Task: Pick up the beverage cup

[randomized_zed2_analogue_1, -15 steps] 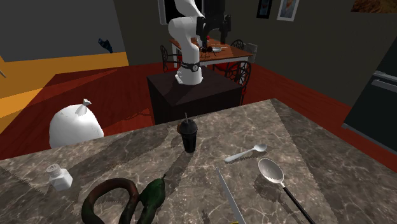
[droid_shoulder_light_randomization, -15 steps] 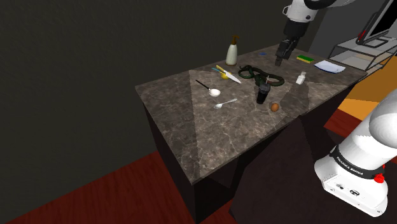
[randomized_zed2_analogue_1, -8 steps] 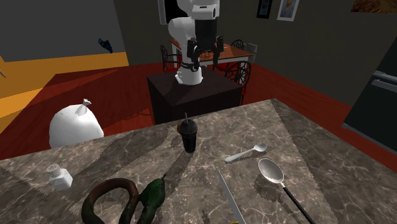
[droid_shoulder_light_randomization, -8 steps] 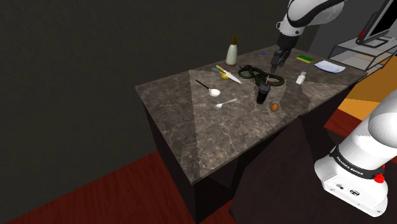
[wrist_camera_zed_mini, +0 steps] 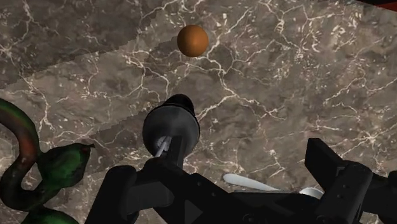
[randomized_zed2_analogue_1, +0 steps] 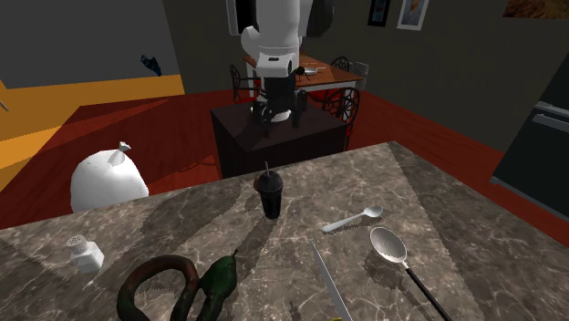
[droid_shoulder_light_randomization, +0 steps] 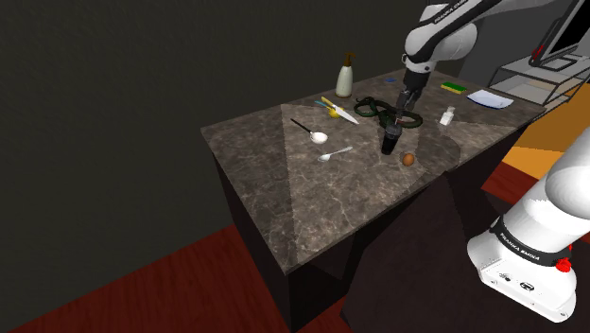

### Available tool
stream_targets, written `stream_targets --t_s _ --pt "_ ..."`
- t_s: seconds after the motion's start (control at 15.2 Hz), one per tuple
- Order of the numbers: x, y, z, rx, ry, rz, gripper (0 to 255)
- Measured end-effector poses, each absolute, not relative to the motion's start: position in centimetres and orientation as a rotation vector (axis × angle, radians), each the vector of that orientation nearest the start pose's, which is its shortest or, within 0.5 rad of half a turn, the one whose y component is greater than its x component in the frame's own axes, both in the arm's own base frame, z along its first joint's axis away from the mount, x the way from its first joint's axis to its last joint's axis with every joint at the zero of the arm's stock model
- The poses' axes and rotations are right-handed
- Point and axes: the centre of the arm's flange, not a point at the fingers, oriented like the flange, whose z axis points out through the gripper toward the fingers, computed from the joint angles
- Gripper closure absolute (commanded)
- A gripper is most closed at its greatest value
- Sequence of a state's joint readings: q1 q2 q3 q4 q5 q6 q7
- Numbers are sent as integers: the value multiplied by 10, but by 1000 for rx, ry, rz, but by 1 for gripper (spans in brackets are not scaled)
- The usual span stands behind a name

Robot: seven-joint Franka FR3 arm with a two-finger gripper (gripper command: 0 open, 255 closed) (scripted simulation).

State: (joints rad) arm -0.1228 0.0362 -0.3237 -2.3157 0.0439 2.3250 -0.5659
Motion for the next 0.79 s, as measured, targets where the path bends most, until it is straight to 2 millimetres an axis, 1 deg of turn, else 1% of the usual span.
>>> stream_targets --t_s 0.07,0.33,0.46,0.59,0.79 --pt "462 -227 320 -3108 -138 25 0" --pt "480 -261 278 -3107 -135 46 0" --pt "488 -275 262 -3106 -134 57 0" --pt "491 -279 248 -3105 -134 60 0" --pt "491 -281 232 -3105 -134 61 0"
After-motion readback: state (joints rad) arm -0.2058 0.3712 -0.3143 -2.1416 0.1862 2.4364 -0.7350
